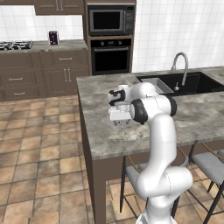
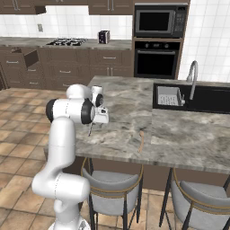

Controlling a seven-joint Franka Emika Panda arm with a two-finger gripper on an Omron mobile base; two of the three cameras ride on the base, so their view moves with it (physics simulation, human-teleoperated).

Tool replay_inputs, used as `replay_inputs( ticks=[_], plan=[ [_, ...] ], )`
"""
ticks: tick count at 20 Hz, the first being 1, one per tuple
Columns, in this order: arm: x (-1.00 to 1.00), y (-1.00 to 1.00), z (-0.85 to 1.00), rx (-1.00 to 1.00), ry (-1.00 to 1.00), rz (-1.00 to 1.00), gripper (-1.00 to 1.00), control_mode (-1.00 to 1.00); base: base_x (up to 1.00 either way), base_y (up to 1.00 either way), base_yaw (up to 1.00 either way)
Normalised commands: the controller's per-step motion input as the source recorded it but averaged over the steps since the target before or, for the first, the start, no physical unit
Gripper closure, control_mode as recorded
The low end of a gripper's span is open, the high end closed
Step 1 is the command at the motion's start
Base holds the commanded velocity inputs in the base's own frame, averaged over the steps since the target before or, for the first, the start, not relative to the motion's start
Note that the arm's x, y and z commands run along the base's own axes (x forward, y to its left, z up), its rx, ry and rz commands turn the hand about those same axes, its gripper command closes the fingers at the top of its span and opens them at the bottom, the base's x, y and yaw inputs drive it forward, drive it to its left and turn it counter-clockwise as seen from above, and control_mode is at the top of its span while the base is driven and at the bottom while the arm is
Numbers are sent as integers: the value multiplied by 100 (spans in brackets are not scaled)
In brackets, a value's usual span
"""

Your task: Pick up the metallic utensils from the counter and place them in the open drawer. Make sure not to pick up any wooden utensils.

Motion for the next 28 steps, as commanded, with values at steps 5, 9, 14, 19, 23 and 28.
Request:
replay_inputs(
  ticks=[5,9,14,19,23,28],
  plan=[
    [0,1,-35,0,0,0,100,-100,0,0,0],
    [0,1,-28,0,-3,0,100,-100,0,0,0],
    [0,0,-23,0,0,0,100,-100,0,0,0],
    [-11,-1,-1,0,-4,0,100,-100,0,0,0],
    [-34,-9,40,0,-22,0,100,-100,0,0,0],
    [-31,-5,72,0,-23,0,100,-100,0,0,0]
  ],
)
